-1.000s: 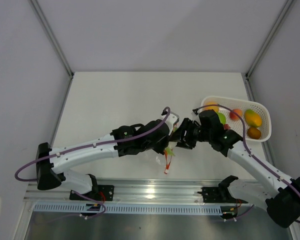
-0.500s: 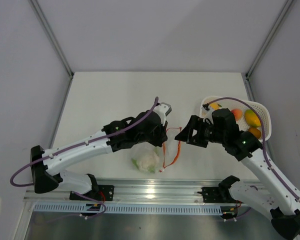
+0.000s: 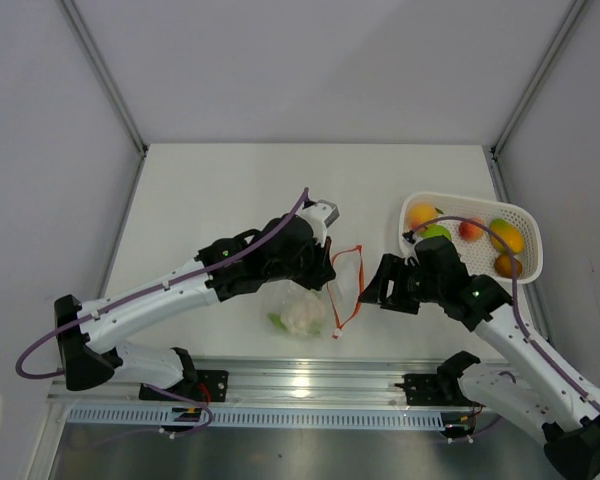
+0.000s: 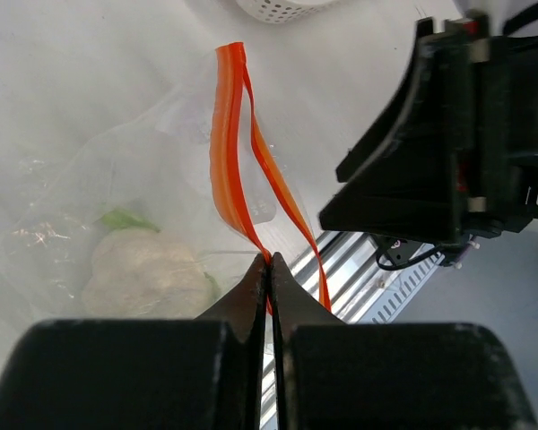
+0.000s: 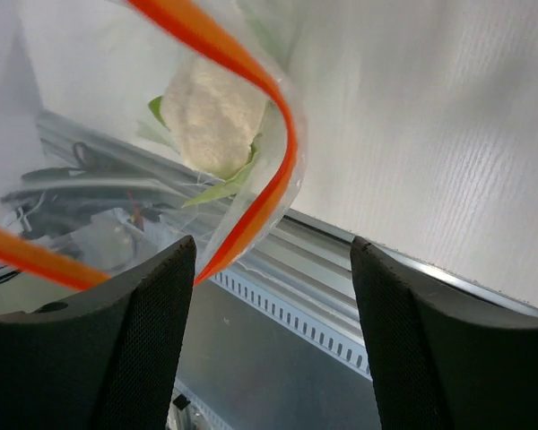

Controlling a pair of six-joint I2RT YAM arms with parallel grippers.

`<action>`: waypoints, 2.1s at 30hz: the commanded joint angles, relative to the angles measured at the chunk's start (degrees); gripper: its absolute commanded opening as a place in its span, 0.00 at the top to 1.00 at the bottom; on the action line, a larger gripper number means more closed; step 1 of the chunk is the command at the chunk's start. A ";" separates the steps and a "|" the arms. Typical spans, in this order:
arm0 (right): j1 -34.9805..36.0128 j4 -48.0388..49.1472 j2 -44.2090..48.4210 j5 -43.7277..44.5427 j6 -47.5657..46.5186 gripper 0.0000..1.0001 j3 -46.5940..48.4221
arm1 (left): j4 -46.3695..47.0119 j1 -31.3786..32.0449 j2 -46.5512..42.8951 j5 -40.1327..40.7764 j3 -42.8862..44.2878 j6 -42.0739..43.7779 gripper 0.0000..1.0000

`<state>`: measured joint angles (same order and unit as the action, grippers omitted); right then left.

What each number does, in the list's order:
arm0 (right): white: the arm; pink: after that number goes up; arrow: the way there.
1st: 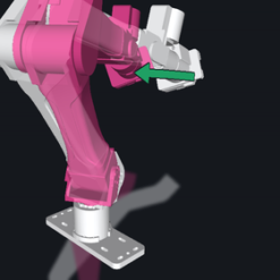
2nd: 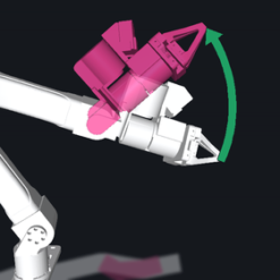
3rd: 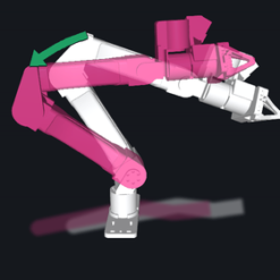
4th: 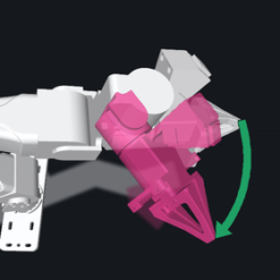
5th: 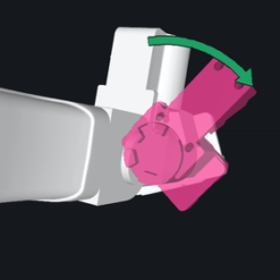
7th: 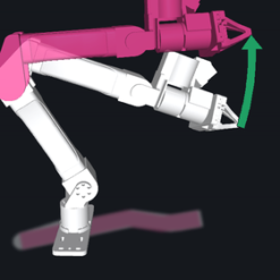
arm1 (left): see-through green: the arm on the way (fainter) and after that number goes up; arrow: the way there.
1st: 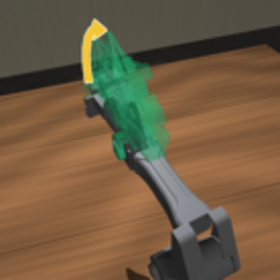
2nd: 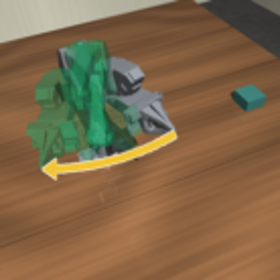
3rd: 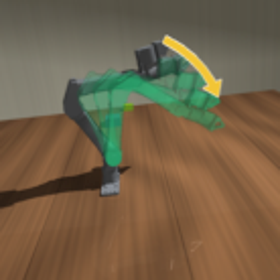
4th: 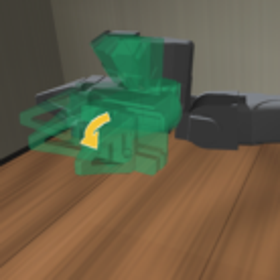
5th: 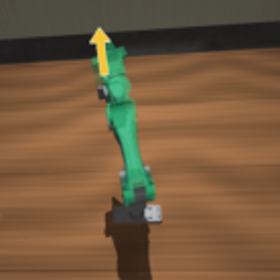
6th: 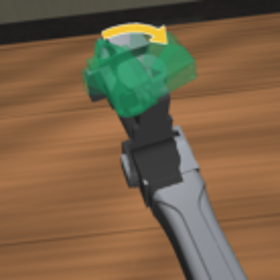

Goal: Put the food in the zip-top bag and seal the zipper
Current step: Adjust the zipper food storage bag at the center of the board, then pick up the fake fruit from the bin.

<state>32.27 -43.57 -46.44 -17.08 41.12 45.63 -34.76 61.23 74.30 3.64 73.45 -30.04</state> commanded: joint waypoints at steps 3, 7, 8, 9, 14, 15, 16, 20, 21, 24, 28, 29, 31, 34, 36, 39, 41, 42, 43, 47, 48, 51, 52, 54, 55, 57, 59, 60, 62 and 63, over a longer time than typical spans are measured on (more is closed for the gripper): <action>0.51 8.67 -6.47 0.03 -1.22 0.27 -0.72 | 2.24 -0.24 -2.14 -2.76 1.08 -1.42 0.99; 0.60 13.32 -10.77 0.12 -1.40 0.29 -1.59 | 2.42 -0.32 -3.11 -3.20 0.29 -1.60 0.99; 0.69 14.03 -12.35 0.03 -1.40 0.30 -1.85 | 2.51 -0.24 -3.37 -3.20 0.29 -1.60 0.99; 0.69 14.82 -13.15 0.03 -1.40 0.32 -1.94 | 2.51 -0.32 -3.81 -3.20 0.03 -1.60 1.00; 0.78 17.55 -16.23 0.20 -2.19 0.45 -0.63 | 1.81 -0.32 -4.78 -2.94 -1.64 -1.34 0.99; 0.69 18.34 -16.23 0.47 -2.28 0.50 -0.45 | 1.63 -0.32 -4.87 -2.85 -1.90 -1.33 1.00; 0.77 18.52 -16.23 0.64 -2.28 0.63 -0.28 | 1.37 -0.32 -4.78 -2.50 -1.99 -1.33 0.99; 1.21 17.91 -16.50 0.56 -2.10 0.92 2.88 | 0.31 -0.32 -4.69 -1.01 -3.58 -1.51 0.99; 1.82 17.65 -16.06 0.73 -2.10 0.94 3.41 | -0.39 -0.32 -4.61 -0.57 -3.66 -1.42 0.99; 2.88 16.42 -15.27 1.26 -1.40 1.00 5.25 | -1.79 -0.32 -4.25 1.80 -3.67 -1.42 0.99; 4.90 16.41 -14.39 0.73 0.27 1.00 6.40 | -5.21 -0.32 -3.38 5.50 -2.53 -1.33 0.99; 5.25 16.50 -14.21 0.82 0.62 1.00 6.67 | -5.66 -0.32 -3.11 5.85 -2.44 -1.16 0.99; 5.87 16.50 -14.30 1.00 1.59 1.00 7.37 | -6.89 -0.24 -2.50 6.90 -1.82 -1.16 0.95; 6.93 16.24 -14.21 1.78 2.12 1.00 8.33 | -7.51 -0.24 -2.67 8.13 -1.55 -1.33 0.78; 7.19 15.89 -14.12 1.88 2.21 1.00 8.78 | -7.86 -0.24 -2.76 8.84 -1.82 -1.42 0.64; 7.45 16.15 -14.12 1.53 2.56 1.00 9.04 | -8.65 -0.24 -2.85 9.90 -1.65 -1.25 0.53; 7.63 16.41 -14.38 0.83 2.73 1.00 9.22 | -8.65 -0.24 -2.67 9.98 -1.91 -1.16 0.62; 7.98 16.50 -14.82 0.73 2.65 1.00 9.22 | -8.31 -0.24 -2.58 9.81 -1.82 -1.07 0.66; 8.16 16.68 -15.17 0.65 2.30 1.00 9.30 | -8.04 -0.32 -2.32 9.11 -1.82 -0.98 0.71; 8.33 13.88 -17.72 2.65 -0.94 0.86 11.49 | -8.30 -0.50 -1.44 9.37 -0.33 -1.07 0.99; 8.33 11.95 -18.16 4.58 -2.09 0.76 12.46 | -8.48 -0.59 -1.53 9.46 -0.06 -1.07 0.99; 7.46 3.69 -19.39 13.18 -6.22 0.43 17.12 | -8.48 -1.46 -1.97 9.37 -0.06 -2.03 0.99; 6.93 2.10 -19.48 14.43 -6.93 0.36 18.08 | -8.39 -1.64 -2.06 9.37 -0.06 -2.21 0.99; 5.70 -0.98 -18.96 15.85 -8.60 0.19 19.76 | -8.48 -2.25 -2.06 9.37 0.03 -2.39 0.99; 4.30 -1.34 -17.82 16.11 -9.04 0.15 20.90 | -8.48 -2.43 -2.06 9.37 0.03 -2.39 0.99; 2.89 -1.60 -16.33 16.20 -10.35 0.04 21.34 | -8.30 -2.78 -1.97 9.19 -0.24 -2.56 0.99; 0.18 -1.78 -13.95 16.81 -10.80 0.01 21.61 | -7.69 -3.05 -2.14 8.84 -0.76 -2.65 0.99; -0.97 -2.04 -13.34 17.08 -10.98 0.01 21.61 | -7.43 -3.14 -2.41 8.67 -1.03 -2.65 0.99; -5.61 -2.92 -11.50 19.80 -10.45 0.01 21.61 | -6.90 -3.49 -2.76 8.40 -1.38 -2.57 0.99; -7.64 -3.53 -11.05 19.89 -10.62 0.01 21.52 | -6.81 -3.58 -2.85 8.14 -1.64 -2.48 0.99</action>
<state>29.45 -44.42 -59.92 -1.48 32.14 64.93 -43.40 58.46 72.84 11.86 70.94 -31.59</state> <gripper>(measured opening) 0.992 0.005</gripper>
